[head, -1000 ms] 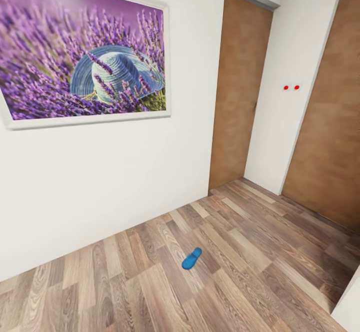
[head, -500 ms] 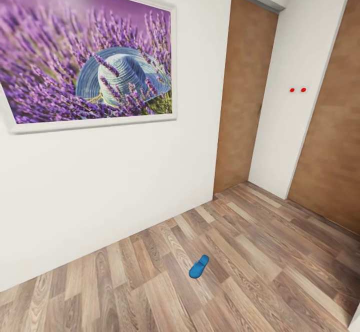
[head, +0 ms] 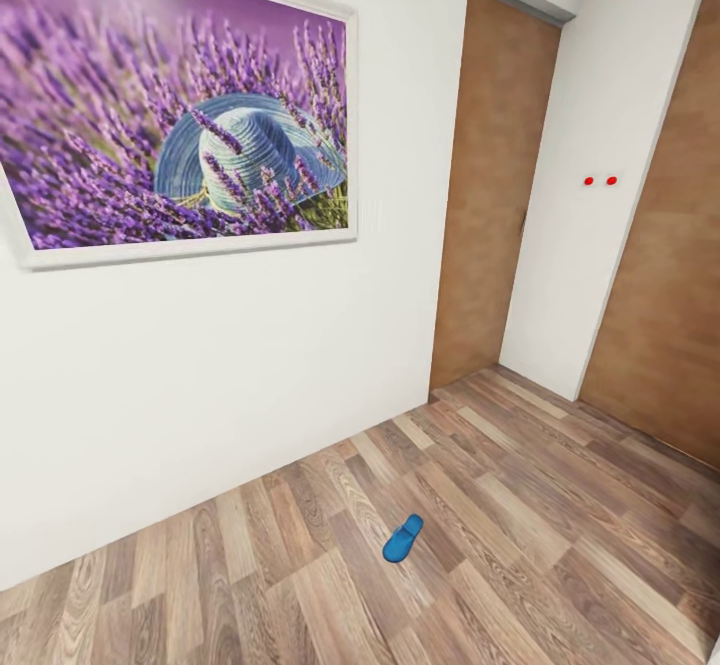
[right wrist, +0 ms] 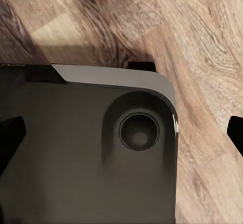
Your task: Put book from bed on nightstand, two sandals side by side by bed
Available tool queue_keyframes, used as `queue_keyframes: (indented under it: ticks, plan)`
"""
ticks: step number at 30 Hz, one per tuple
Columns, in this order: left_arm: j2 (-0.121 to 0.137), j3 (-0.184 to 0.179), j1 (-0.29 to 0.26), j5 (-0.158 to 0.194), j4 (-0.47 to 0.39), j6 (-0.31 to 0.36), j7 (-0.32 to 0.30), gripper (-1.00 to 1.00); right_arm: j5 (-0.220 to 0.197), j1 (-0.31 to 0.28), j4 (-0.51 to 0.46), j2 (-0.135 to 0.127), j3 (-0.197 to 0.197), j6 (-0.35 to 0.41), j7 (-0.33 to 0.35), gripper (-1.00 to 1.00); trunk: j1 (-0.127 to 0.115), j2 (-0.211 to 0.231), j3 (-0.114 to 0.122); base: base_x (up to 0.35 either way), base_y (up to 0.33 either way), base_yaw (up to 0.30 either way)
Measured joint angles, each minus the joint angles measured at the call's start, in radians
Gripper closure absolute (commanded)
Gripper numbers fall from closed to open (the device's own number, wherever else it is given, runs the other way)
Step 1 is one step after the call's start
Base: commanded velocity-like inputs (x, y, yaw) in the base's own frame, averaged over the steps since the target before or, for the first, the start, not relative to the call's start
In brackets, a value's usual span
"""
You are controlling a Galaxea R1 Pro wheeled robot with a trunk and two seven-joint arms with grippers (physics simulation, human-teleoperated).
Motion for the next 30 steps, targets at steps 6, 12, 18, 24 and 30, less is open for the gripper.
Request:
queue_keyframes:
  ticks: [6, 12, 18, 24, 30]
  plan:
    - [0.0, -0.001, 0.0, -0.002, 0.001, 0.0, 0.0, -1.0, 0.0, 0.0, 0.0, 0.0, 0.0, -0.004, 0.0, -1.0, 0.0, 0.0, 0.0, 0.092, 0.133, 0.0]
    - [0.0, -0.003, 0.0, -0.005, 0.001, 0.0, 0.0, -1.0, 0.0, 0.0, 0.001, 0.001, 0.0, -0.005, 0.0, -1.0, 0.0, 0.0, 0.0, 0.178, 0.221, 0.0]
    - [0.0, -0.003, -0.001, -0.004, 0.0, 0.0, 0.0, -1.0, 0.0, 0.0, 0.001, 0.001, 0.0, -0.005, 0.0, -1.0, 0.0, 0.0, 0.0, 0.201, 0.21, 0.0]
    - [0.0, -0.003, -0.001, -0.004, 0.0, 0.0, 0.0, -1.0, 0.0, 0.0, 0.002, 0.002, 0.0, -0.005, 0.0, -1.0, 0.0, 0.0, 0.0, 0.173, 0.162, 0.0]
    - [0.0, -0.004, -0.001, -0.005, -0.001, -0.001, 0.0, -1.0, 0.0, 0.001, 0.002, 0.001, 0.0, -0.005, 0.0, -1.0, 0.0, 0.0, 0.0, 0.067, 0.063, 0.0]
